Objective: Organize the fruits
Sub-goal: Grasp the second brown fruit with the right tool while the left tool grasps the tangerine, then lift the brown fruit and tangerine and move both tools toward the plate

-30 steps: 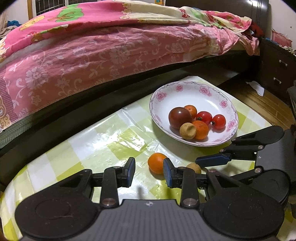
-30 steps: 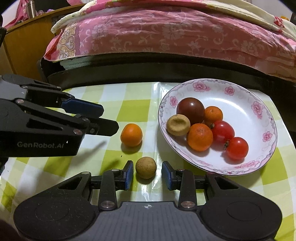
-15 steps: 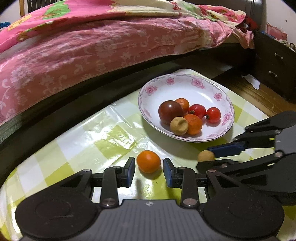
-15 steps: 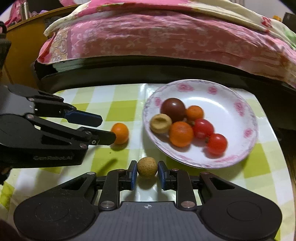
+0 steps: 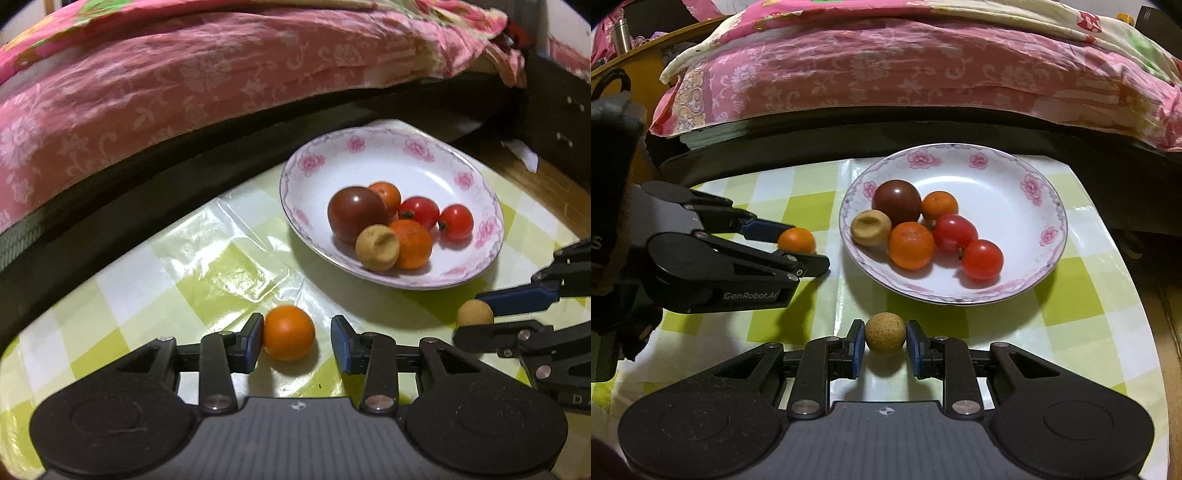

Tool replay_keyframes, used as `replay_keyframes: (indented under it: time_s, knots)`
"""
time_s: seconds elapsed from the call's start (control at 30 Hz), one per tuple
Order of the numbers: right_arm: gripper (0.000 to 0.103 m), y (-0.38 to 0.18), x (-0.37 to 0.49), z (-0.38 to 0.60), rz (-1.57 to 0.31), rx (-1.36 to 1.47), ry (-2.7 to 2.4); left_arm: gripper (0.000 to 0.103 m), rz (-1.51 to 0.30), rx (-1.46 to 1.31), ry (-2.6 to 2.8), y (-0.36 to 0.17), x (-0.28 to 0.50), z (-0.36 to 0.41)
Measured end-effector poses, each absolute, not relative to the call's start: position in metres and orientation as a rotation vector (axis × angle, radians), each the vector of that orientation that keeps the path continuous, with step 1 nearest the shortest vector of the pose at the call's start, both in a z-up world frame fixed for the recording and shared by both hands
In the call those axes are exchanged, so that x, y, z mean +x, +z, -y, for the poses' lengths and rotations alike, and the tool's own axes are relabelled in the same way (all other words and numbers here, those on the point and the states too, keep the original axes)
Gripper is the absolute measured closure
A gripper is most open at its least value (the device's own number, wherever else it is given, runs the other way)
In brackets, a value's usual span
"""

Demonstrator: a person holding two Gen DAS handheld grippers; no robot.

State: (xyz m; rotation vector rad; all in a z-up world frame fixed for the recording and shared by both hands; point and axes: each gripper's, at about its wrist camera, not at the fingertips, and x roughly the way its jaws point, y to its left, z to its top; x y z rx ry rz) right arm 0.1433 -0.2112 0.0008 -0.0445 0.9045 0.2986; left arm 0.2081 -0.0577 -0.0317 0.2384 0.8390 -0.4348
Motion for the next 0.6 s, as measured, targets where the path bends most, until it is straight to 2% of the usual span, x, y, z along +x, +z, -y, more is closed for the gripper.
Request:
replay_keyframes:
  time_s: [0.37, 0.6]
  knots:
    - [0.083, -0.004, 0.144, 0.212, -0.917, -0.057, 0.288, 0.065, -0.836, 0.240, -0.435, -0.031, 0.201, 0.058]
    - [0.083, -0.005, 0.143, 0.214, -0.925, -0.070, 0.281, 0.065, -0.859, 0.255, -0.465, -0.025, 0.184, 0.064]
